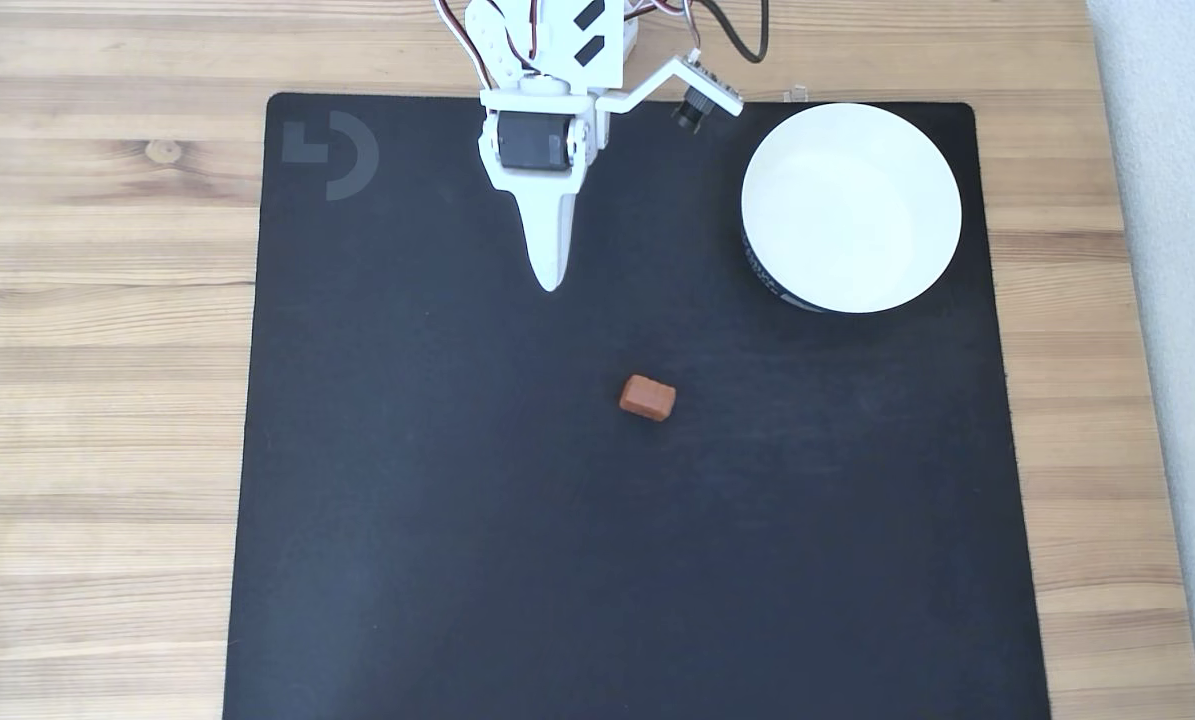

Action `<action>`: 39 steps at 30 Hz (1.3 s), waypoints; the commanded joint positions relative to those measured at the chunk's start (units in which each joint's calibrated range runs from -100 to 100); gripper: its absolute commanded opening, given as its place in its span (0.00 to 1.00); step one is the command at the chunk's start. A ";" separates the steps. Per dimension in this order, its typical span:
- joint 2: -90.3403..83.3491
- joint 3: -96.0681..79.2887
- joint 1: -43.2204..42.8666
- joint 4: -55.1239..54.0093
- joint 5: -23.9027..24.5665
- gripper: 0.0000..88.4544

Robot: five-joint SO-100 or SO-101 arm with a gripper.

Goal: Pick up the toy and place it on the plate

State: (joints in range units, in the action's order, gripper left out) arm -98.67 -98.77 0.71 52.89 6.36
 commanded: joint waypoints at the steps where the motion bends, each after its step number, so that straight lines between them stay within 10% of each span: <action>1: -0.58 -0.69 0.25 0.37 0.11 0.03; 39: -0.67 -0.69 0.59 0.62 0.11 0.03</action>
State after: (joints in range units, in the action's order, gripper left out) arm -98.67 -98.77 0.87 52.89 6.36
